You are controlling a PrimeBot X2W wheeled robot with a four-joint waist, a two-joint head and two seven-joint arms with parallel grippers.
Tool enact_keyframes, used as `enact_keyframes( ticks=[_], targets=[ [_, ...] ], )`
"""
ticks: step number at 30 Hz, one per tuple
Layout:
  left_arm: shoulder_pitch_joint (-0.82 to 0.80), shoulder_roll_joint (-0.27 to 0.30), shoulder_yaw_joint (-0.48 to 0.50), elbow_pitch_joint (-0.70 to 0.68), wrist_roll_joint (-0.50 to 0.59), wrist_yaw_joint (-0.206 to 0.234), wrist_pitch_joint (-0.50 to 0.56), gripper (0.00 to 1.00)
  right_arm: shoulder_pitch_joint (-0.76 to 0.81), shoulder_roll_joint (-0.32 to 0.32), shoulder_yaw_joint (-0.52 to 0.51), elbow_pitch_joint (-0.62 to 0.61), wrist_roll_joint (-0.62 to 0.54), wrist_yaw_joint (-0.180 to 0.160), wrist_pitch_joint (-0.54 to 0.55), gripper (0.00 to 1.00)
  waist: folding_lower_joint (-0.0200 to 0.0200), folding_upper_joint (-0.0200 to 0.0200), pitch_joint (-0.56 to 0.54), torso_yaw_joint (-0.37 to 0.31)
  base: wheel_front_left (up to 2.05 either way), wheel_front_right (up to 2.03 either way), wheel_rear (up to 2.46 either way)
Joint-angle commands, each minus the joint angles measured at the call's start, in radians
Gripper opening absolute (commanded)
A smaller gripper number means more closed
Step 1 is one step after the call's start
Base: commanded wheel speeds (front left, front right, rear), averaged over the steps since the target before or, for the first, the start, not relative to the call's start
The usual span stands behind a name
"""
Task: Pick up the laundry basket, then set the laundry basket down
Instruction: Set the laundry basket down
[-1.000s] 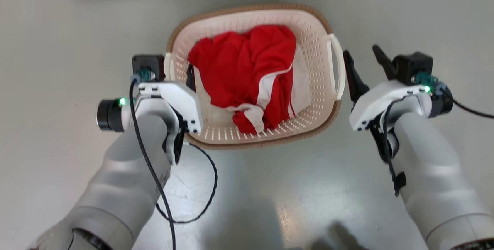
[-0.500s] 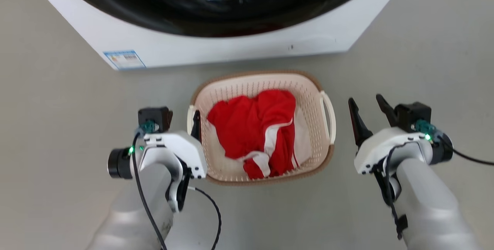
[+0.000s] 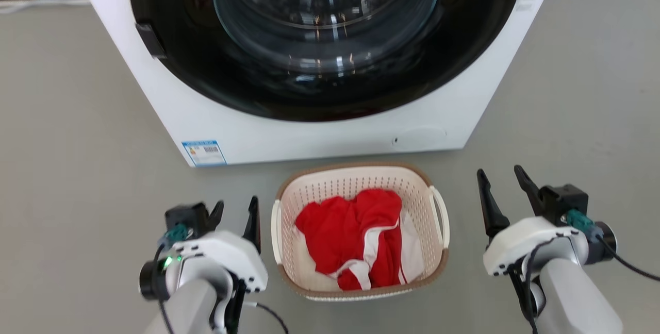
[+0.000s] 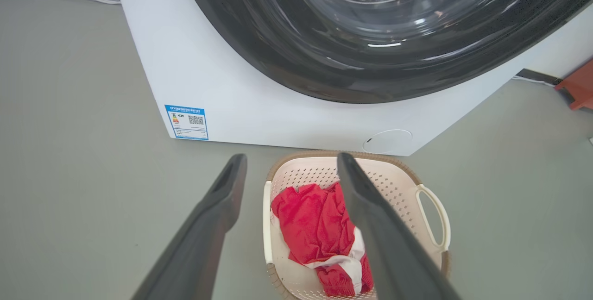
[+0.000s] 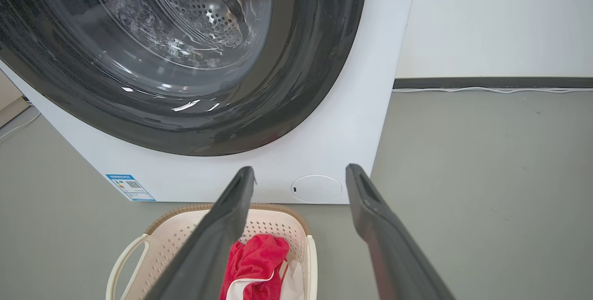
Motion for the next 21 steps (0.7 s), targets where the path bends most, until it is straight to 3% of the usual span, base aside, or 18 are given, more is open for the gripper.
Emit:
enact_keyframes(
  ticks=[1, 15, 21],
  targets=[
    [0.018, 0.021, 0.052, -0.035, 0.014, -0.01, -0.006, 1.0, 0.02, -0.001, 0.016, -0.039, -0.013, 0.006, -0.013, 1.0, 0.0, 0.0, -0.044, 0.007, 0.0, 0.0, 0.0],
    [0.232, 0.021, 0.266, -0.189, 0.126, -0.024, -0.006, 1.0, 0.203, -0.045, 0.032, -0.218, 0.022, 0.006, -0.013, 1.0, 0.0, 0.0, -0.172, 0.02, 0.0, 0.0, 0.0],
    [0.313, 0.027, 0.348, -0.266, 0.188, -0.054, -0.006, 1.0, 0.284, -0.052, 0.03, -0.3, 0.025, 0.006, -0.013, 1.0, 0.0, 0.0, -0.198, 0.02, 0.0, 0.0, 0.0]
  ],
)
